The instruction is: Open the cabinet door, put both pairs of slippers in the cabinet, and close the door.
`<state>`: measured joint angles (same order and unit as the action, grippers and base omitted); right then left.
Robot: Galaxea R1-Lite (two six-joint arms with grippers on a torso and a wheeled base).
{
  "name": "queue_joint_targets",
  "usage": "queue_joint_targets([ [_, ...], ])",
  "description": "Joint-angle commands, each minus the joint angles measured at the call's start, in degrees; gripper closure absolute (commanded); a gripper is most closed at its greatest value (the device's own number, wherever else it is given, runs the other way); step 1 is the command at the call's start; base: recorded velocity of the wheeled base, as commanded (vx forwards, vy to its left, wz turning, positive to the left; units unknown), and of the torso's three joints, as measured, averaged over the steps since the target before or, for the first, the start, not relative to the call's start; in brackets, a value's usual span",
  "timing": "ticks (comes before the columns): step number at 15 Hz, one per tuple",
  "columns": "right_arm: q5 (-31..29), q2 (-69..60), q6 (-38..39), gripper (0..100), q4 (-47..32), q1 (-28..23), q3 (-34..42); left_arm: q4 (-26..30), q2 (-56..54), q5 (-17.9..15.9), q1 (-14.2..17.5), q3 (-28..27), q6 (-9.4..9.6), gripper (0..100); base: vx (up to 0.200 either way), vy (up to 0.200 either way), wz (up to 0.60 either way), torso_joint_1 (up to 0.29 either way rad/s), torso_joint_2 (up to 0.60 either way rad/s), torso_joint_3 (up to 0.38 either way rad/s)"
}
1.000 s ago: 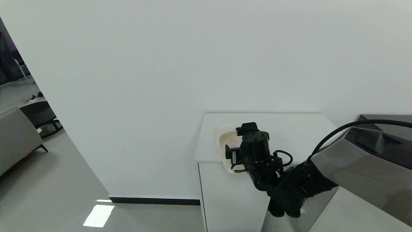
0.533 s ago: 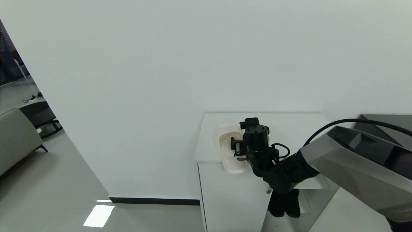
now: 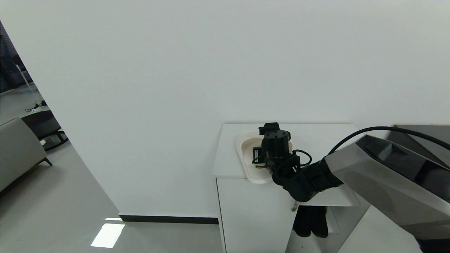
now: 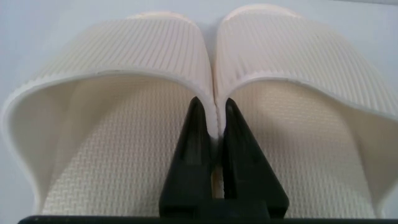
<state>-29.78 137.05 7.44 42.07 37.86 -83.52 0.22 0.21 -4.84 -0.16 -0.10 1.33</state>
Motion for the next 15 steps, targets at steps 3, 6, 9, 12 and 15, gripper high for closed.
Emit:
queue_joint_targets([
  [3, 6.84, -10.75, 1.7, 100, 1.7, 1.86, 11.54, -0.04, 0.06, 0.01, -0.02, 0.01, -0.1, 100, 0.0, 0.0, 0.0, 0.0, 0.0, 0.0],
  [6, 13.52, -19.98, 2.58, 100, 6.89, 3.62, 25.07, 0.04, 0.06, 0.01, -0.02, 0.01, -0.1, 100, 0.0, 0.0, 0.0, 0.0, 0.0, 0.0],
  [9, 18.71, -29.47, 2.58, 100, 12.33, 6.35, 41.15, -0.04, 0.06, 0.01, -0.02, 0.1, -0.01, 100, 0.0, 0.0, 0.0, 0.0, 0.0, 0.0],
  [12, 27.94, -34.83, 2.93, 100, 13.57, 7.05, 50.65, -0.04, 0.06, 0.09, -0.02, 0.01, 0.08, 100, 0.0, 0.0, 0.0, 0.0, 0.0, 0.0],
  [15, 29.87, -36.59, 4.6, 100, 13.57, 8.37, 51.53, -0.04, 0.06, 0.09, -0.02, 0.1, 0.08, 100, 0.0, 0.0, 0.0, 0.0, 0.0, 0.0],
])
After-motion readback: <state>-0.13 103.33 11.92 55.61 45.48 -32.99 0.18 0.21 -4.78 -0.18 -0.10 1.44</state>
